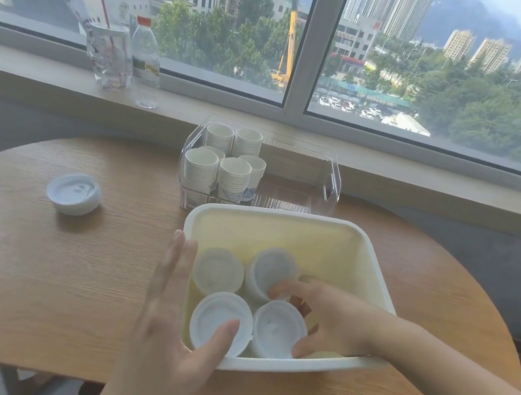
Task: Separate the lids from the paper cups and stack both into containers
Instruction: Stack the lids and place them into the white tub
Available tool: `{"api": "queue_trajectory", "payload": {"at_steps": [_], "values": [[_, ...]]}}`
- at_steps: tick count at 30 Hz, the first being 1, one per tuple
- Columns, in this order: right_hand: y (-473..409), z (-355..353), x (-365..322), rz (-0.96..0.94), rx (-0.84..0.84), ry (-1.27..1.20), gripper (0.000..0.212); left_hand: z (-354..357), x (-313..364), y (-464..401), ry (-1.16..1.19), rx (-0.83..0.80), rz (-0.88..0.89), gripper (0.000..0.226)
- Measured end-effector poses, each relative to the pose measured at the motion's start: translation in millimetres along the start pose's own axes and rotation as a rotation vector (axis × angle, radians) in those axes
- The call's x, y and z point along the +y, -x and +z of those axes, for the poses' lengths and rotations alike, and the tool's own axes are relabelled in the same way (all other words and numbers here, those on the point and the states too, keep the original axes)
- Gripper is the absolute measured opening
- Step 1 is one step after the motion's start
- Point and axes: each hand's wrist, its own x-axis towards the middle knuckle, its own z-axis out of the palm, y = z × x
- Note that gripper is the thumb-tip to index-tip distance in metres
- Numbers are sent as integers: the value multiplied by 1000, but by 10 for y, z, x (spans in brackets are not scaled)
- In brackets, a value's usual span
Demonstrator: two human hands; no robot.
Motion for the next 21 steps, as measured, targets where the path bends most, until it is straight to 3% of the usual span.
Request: {"api": "queue_trajectory", "payload": {"at_steps": [5,12,18,21], "values": [[-23,-20,37,-24,9,40,84,14,-14,-33,18,3,-5,103],[-32,-412,-133,40,-55,307,66,6,-36,-243,39,-28,-57,103],[-248,-877,-534,-47,123,380,46,-186,-171,-417,139,-82,-76,97],[-354,-1095,-707,11,7,480,39,-413,-340,-514,143,-27,-115,94]]}}
